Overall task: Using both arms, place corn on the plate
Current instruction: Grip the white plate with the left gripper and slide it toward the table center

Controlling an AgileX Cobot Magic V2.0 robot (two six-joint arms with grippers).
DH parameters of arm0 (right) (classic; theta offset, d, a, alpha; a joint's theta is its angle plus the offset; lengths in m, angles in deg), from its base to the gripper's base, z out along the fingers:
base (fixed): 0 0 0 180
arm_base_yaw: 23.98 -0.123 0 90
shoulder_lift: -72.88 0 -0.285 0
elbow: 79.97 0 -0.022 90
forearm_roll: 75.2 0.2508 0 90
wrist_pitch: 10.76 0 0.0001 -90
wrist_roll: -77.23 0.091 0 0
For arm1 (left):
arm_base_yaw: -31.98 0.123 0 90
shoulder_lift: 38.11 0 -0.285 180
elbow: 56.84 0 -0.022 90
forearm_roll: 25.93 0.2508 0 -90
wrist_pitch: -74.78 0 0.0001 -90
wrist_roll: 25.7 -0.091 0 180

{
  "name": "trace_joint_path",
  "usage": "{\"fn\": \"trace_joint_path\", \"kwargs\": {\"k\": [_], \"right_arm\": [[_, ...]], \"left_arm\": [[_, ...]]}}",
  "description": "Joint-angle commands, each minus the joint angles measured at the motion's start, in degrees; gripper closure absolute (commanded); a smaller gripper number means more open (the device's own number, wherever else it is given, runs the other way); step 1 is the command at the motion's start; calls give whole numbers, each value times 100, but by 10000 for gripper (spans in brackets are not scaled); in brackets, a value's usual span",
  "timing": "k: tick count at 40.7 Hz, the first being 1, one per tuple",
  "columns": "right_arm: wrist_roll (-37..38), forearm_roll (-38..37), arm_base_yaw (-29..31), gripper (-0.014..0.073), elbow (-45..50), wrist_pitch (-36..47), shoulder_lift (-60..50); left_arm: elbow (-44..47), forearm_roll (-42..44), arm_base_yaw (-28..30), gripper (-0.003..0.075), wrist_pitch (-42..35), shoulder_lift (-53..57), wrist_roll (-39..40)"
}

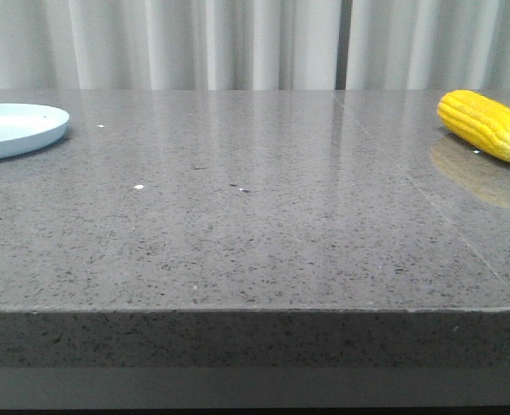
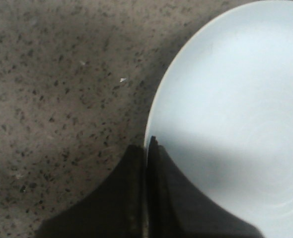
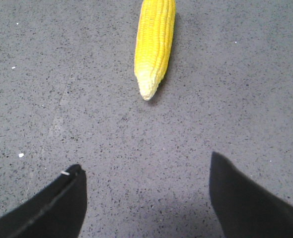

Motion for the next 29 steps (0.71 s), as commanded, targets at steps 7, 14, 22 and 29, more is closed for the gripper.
{"fn": "trace_joint_path", "kwargs": {"k": [7,14,22,29], "right_arm": [[2,-12,32,51,-185,422,43],[2,-12,32,51,-185,422,43],[2,-12,32,51,-185,422,43],[2,-12,32,51,-185,422,43]], "left_arm": [[-1055,-206,-737,741,696,420,-133],[-1418,-256,-1474,741,785,420,-133],[-1414,-266,-2281,741,741,344,-133],[-1414,-266,-2851,741,741,146,-133]]}}
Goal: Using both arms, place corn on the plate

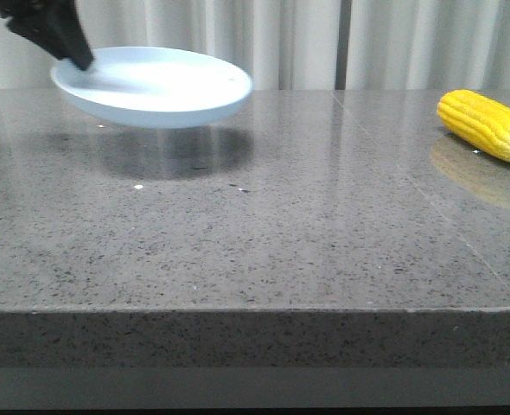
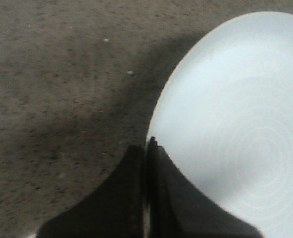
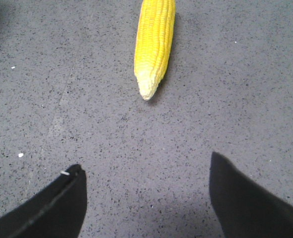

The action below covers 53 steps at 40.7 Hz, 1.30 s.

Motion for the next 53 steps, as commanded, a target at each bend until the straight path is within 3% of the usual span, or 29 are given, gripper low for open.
{"fn": "trace_joint_path", "kwargs": {"k": [1,14,17,22,26,35,40,48,53], "right_arm": [[2,-12,32,51,-185,422,43],[2,-12,32,51,-185,422,43],[2,-12,32,51,-185,422,43],[2,-12,32,51,-185,422,43],[2,-12,32,51,-185,422,43],[2,-12,32,51,-185,422,43],[2,-12,32,51,-185,422,43],[2,-12,32,51,-185,422,43],[2,-12,32,51,-185,422,43]], "left_arm": [[-188,-219,-283,741,-165,130,0],[-188,-219,-726,713,-179,-257,0],[-188,-219,-740,605,-156,-260,0],[-197,-25,-740,346,-89,-248,0],[-342,394,-740,236,77,-175,0],[-560,717,-928,249,329,428,75],[-426,1542,-1324,251,365,996,574],[525,2619,-2101,283,-28,2170,1382],[1314,2679,-2416,283,-319,2949,1595]]}}
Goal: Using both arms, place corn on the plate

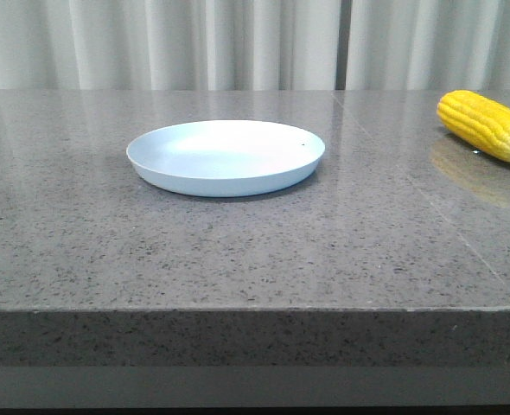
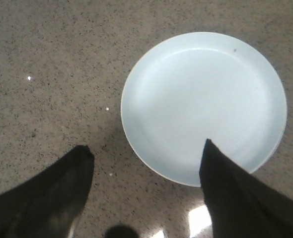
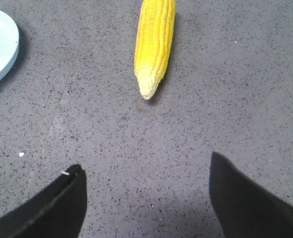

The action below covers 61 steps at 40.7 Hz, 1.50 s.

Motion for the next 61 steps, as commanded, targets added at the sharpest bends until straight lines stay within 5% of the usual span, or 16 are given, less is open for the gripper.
{"fn": "trace_joint_path", "kwargs": {"k": [1,23,30,37,61], "right_arm": [[2,-12,32,51,-185,422,43],[2,-6,32,51,-185,572,43],[2,-6,32,41,-388,406,372],[2,-6,16,-73,-971,-115,1239],[2,-11,16,-59,-3541,-645,4732]], "left_arm": [[482,150,-262,283,-513,881,253],[3744,118,-360,283,-1674,4006,586],[3945,152,-360,283,-1737,4222,586],[3945,152,-360,283,-1747,4222,586],[3945,152,-360,283,-1767,4222,586]]}}
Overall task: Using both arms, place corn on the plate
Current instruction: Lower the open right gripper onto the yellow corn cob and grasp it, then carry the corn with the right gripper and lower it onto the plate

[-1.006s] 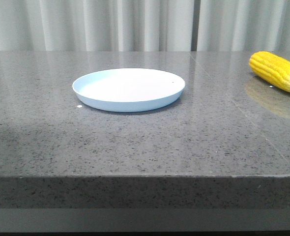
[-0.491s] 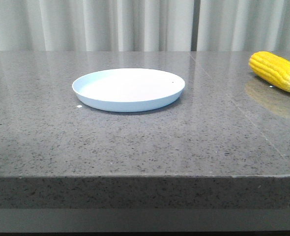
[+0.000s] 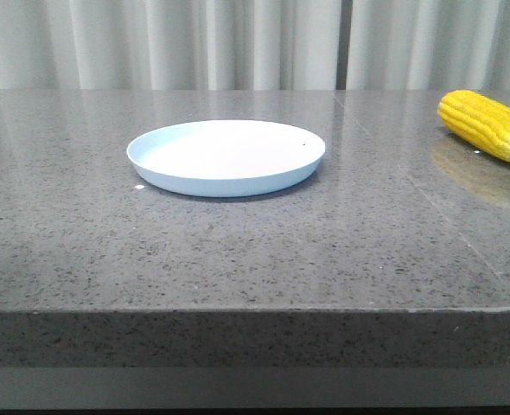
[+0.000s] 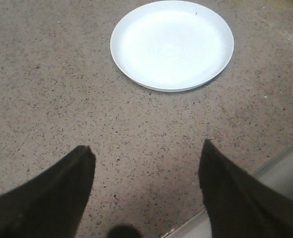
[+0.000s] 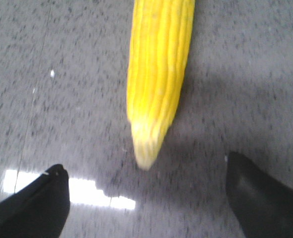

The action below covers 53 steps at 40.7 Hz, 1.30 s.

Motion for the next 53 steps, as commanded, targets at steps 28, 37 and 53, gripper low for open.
{"fn": "trace_joint_path", "kwargs": {"k": [28,37,53], "right_arm": [[2,-6,16,-29,-2300,122,2512],[2,-6,16,274,-2300,-15,2563],[-31,304,-659,304,-3102,-1221,2226]], "left_arm": [[-144,21,-46,283,-451,23,78],[-144,21,-46,283,-451,23,78],[-144,21,-46,283,-451,23,78]]}}
